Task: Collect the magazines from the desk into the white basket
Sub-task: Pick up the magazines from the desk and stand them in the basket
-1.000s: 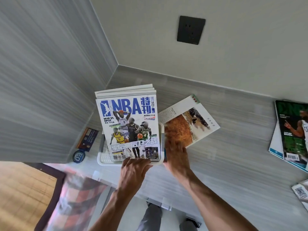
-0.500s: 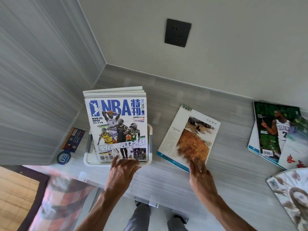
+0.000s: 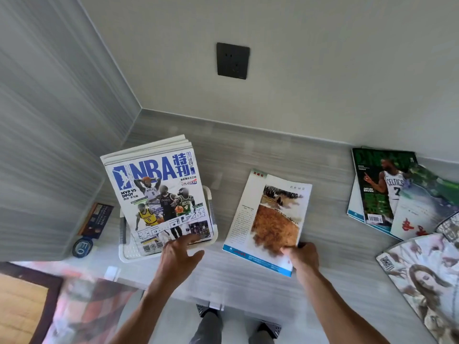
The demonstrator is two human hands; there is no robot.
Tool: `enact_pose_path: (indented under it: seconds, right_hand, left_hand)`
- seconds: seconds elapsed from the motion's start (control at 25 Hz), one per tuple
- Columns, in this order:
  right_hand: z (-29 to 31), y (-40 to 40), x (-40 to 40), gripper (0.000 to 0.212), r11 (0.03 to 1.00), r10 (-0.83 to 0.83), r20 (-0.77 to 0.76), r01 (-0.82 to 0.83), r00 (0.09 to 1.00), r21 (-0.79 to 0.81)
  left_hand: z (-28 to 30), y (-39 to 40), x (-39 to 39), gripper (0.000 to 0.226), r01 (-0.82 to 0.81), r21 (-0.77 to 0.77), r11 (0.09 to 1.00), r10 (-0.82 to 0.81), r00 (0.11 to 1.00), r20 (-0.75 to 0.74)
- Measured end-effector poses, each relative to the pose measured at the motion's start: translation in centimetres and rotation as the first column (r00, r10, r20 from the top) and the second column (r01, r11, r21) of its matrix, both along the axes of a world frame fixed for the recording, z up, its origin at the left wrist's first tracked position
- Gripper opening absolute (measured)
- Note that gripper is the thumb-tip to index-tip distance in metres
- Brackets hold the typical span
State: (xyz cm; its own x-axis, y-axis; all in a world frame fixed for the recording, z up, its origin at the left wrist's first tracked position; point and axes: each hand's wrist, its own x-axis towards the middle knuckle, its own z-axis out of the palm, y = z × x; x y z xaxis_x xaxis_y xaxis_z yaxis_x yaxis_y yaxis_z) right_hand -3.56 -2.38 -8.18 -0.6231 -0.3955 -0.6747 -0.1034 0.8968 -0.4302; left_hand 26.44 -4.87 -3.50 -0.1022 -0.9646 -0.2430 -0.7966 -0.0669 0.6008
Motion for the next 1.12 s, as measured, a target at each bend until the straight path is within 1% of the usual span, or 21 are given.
enact_pose_path:
  seconds: [0.08, 0.12, 0.2, 0.24, 0.28, 0.32, 0.36, 0.4, 0.44, 0.48, 0.52, 0.56, 0.64, 0.68, 0.72, 0.76, 0.8, 0.88, 1.0, 1.04, 1.12]
  right_hand:
    - [1.8, -0.8, 0.7, 0.017, 0.980, -0.014, 0.116, 0.037, 0.993, -0.195]
    - [3.2, -1.2, 1.5, 0.018, 0.946, 0.031, 0.098, 0.002, 0.995, -0.323]
    - [6.6, -1.5, 4.4, 0.025, 0.825, 0.201, -0.141, -0.245, 0.969, -0.508]
    - [8.4, -1.1, 6.3, 0.026, 0.734, 0.299, -0.314, -0.428, 0.901, -0.527]
    - [9.9, -0.5, 8.1, 0.026, 0.627, 0.382, -0.468, -0.595, 0.797, -0.503]
    - [10.9, 0.2, 9.8, 0.031, 0.522, 0.436, -0.564, -0.707, 0.701, -0.477]
    - [11.5, 0.8, 11.3, 0.038, 0.419, 0.477, -0.613, -0.776, 0.630, -0.471]
    - [11.8, 1.2, 12.3, 0.039, 0.320, 0.562, -0.578, -0.800, 0.592, -0.508]
    - [12.0, 1.2, 12.8, 0.032, 0.253, 0.662, -0.491, -0.785, 0.567, -0.566]
    - [12.3, 0.9, 12.8, 0.026, 0.234, 0.761, -0.349, -0.734, 0.546, -0.638]
    - [12.4, 0.4, 12.4, 0.026, 0.264, 0.820, -0.208, -0.675, 0.533, -0.689]
    - [12.4, -0.4, 11.9, 0.033, 0.325, 0.806, -0.136, -0.623, 0.576, -0.712]
    - [12.2, -2.9, 10.6, 0.062, 0.484, 0.654, -0.105, -0.521, 0.750, -0.703]
    - [12.4, -4.8, 10.1, 0.070, 0.575, 0.606, 0.004, -0.434, 0.795, -0.693]
    - [12.6, -6.8, 9.9, 0.067, 0.660, 0.589, 0.206, -0.317, 0.782, -0.681]
    - [12.8, -8.9, 9.8, 0.054, 0.723, 0.593, 0.394, -0.248, 0.702, -0.645]
    - [13.3, -10.8, 10.2, 0.037, 0.756, 0.592, 0.497, -0.225, 0.634, -0.614]
    - [14.0, -13.3, 11.9, 0.016, 0.735, 0.620, 0.453, -0.270, 0.641, -0.623]
    - [13.6, -14.2, 15.4, 0.020, 0.698, 0.633, 0.331, -0.331, 0.700, -0.635]
    - [13.0, -14.2, 16.5, 0.023, 0.703, 0.636, 0.318, -0.358, 0.703, -0.615]
    - [11.6, -14.0, 17.9, 0.023, 0.746, 0.611, 0.327, -0.387, 0.720, -0.542]
  left_hand:
    - [1.1, -0.2, -0.5, 0.031, -0.070, -0.030, 0.997, 0.069, 0.997, -0.038]
    - [1.6, -0.3, -1.0, 0.026, -0.104, -0.097, 0.990, 0.097, 0.993, -0.074]
    - [3.7, -0.7, -2.7, 0.017, -0.140, -0.205, 0.969, 0.108, 0.981, -0.164]
    - [5.0, -1.1, -3.9, 0.022, -0.130, -0.163, 0.978, 0.081, 0.957, -0.277]
    - [6.4, -1.6, -5.5, 0.032, -0.084, -0.033, 0.996, 0.062, 0.900, -0.431]
    - [7.3, -2.0, -6.8, 0.041, -0.038, 0.088, 0.995, 0.080, 0.826, -0.557]
    - [8.0, -2.4, -7.5, 0.043, -0.065, 0.139, 0.988, 0.135, 0.796, -0.590]
    - [8.4, -2.9, -7.8, 0.038, -0.144, 0.139, 0.980, 0.198, 0.802, -0.564]
    - [8.7, -3.2, -7.4, 0.030, -0.245, 0.075, 0.967, 0.251, 0.850, -0.463]
    - [9.0, -3.3, -6.6, 0.023, -0.306, 0.002, 0.952, 0.285, 0.881, -0.378]
    - [9.2, -3.2, -5.3, 0.017, -0.319, -0.019, 0.948, 0.288, 0.877, -0.384]
    - [9.4, -3.2, -3.8, 0.014, -0.317, 0.009, 0.948, 0.284, 0.837, -0.467]
    - [10.4, -3.3, -0.5, 0.013, -0.278, 0.126, 0.952, 0.286, 0.673, -0.682]
    - [10.9, -3.5, 1.4, 0.019, -0.250, 0.172, 0.953, 0.291, 0.588, -0.755]
    - [11.3, -3.9, 3.2, 0.026, -0.210, 0.201, 0.957, 0.283, 0.525, -0.802]
    - [11.8, -4.3, 4.8, 0.030, -0.166, 0.212, 0.963, 0.267, 0.490, -0.830]
    - [12.2, -4.9, 6.2, 0.030, -0.138, 0.214, 0.967, 0.255, 0.484, -0.837]
    - [12.3, -6.5, 8.5, 0.027, -0.197, 0.178, 0.964, 0.259, 0.549, -0.795]
    - [10.8, -8.9, 10.4, 0.028, -0.518, 0.130, 0.845, 0.456, 0.573, -0.681]
    - [10.0, -9.2, 10.7, 0.036, -0.570, 0.131, 0.811, 0.511, 0.583, -0.632]
    - [8.0, -9.3, 11.5, 0.043, -0.560, 0.137, 0.817, 0.549, 0.681, -0.485]
